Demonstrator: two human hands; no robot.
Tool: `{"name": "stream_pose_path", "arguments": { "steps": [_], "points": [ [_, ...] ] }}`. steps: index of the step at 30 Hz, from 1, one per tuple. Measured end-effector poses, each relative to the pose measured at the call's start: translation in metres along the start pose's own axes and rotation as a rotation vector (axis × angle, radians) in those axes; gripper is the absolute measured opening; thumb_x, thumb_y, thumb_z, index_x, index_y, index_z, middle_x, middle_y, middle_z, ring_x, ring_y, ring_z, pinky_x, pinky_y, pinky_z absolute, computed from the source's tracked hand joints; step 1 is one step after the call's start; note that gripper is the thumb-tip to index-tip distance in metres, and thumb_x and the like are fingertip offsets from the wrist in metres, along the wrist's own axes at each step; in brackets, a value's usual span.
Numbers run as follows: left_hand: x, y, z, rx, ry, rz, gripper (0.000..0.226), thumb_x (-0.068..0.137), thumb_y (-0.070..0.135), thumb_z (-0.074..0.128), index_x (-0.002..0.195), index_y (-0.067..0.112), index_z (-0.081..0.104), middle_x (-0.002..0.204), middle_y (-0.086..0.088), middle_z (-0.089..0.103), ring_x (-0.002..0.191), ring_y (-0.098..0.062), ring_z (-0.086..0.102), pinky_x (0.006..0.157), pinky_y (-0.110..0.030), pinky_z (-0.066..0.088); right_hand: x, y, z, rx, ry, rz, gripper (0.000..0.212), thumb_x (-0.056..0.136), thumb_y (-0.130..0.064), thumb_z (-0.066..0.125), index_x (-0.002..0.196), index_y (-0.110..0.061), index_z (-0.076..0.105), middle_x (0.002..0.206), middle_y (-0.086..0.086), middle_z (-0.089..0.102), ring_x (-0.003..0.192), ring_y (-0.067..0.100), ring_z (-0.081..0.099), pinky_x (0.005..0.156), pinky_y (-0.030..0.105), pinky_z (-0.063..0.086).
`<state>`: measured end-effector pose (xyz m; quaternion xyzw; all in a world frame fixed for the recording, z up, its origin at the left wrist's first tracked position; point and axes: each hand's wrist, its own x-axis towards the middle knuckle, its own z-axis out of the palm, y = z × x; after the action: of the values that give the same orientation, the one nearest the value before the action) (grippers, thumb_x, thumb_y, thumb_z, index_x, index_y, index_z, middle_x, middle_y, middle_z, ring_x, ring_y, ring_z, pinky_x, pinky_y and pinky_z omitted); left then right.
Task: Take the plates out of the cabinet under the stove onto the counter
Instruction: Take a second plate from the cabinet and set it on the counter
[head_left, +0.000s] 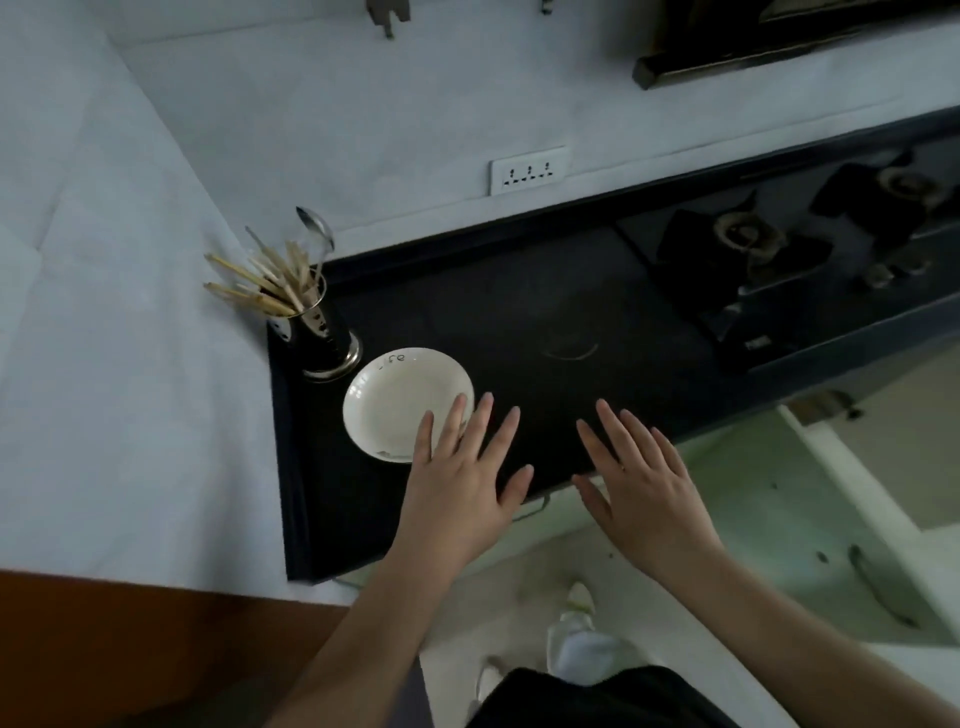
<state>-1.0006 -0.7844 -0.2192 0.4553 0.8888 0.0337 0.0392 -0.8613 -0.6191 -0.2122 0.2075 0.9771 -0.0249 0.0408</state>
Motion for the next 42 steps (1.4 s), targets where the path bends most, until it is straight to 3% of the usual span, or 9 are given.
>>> {"name": "stream_pose_path", "arguments": {
  "steps": [4,8,15,20,27,33,42],
  "points": [
    [0.002,0.038,-0.012,-0.002,0.019,0.139,0.066,0.098,0.063,0.004,0.157,0.034,0.001,0.167,0.000,0.004,0.152,-0.023,-0.005,0.121,-0.049,-0.004,-0.043,0.018,-0.008,-0.008,0.002,0.157,0.065,0.097,-0.056,0.021,0.154,-0.025,0.019,0.163,0.004,0.012,0.149,0.023,0.011,0.120,0.040,0.007],
    [0.001,0.083,-0.019,0.020,0.003,0.288,0.065,0.098,0.062,0.003,0.157,0.034,0.000,0.167,0.001,0.003,0.152,-0.022,-0.005,0.122,-0.051,-0.004,-0.094,0.039,-0.013,0.010,0.062,0.299,0.065,0.098,-0.056,0.018,0.152,-0.021,0.029,0.160,0.006,0.024,0.148,0.027,0.019,0.119,0.047,0.018],
    [-0.011,0.187,-0.018,0.021,0.014,0.392,0.071,0.093,0.061,-0.008,0.157,0.033,0.000,0.167,0.002,0.007,0.152,-0.021,0.001,0.121,-0.049,0.000,-0.216,0.100,-0.004,0.076,0.120,0.591,0.063,0.097,-0.052,0.021,0.151,-0.020,0.033,0.159,0.003,0.029,0.148,0.026,0.016,0.120,0.046,0.014],
    [-0.034,0.289,0.001,0.043,-0.035,0.608,0.070,0.093,0.064,-0.008,0.156,0.035,-0.009,0.167,0.003,0.000,0.152,-0.019,-0.006,0.120,-0.047,-0.007,-0.325,0.150,0.002,0.112,0.150,0.815,0.067,0.097,-0.055,0.005,0.155,-0.025,0.013,0.163,-0.001,0.010,0.150,0.021,-0.003,0.121,0.040,-0.003],
    [-0.068,0.424,0.010,0.051,-0.067,0.865,0.072,0.087,0.067,-0.011,0.153,0.037,-0.011,0.167,0.004,-0.003,0.151,-0.016,-0.012,0.118,-0.044,-0.011,-0.440,0.199,0.018,0.170,0.176,1.065,0.062,0.097,-0.057,0.001,0.153,-0.031,-0.006,0.163,-0.007,-0.007,0.146,0.014,-0.019,0.117,0.036,-0.015],
    [-0.071,0.487,0.026,0.099,-0.132,0.992,0.076,0.085,0.067,-0.015,0.155,0.039,-0.007,0.166,0.007,-0.004,0.151,-0.015,-0.012,0.120,-0.043,-0.009,-0.476,0.235,0.034,0.203,0.168,1.176,0.062,0.096,-0.058,-0.001,0.153,-0.033,-0.006,0.163,-0.007,-0.007,0.147,0.015,-0.017,0.116,0.036,-0.015],
    [0.003,0.586,0.054,0.133,-0.141,1.105,0.074,0.088,0.068,-0.011,0.155,0.038,-0.010,0.166,0.006,-0.009,0.150,-0.016,-0.018,0.118,-0.043,-0.014,-0.455,0.323,0.044,0.241,0.139,1.272,0.064,0.095,-0.058,0.001,0.153,-0.031,-0.005,0.164,-0.007,-0.007,0.148,0.015,-0.016,0.116,0.036,-0.015]
  ]
}}
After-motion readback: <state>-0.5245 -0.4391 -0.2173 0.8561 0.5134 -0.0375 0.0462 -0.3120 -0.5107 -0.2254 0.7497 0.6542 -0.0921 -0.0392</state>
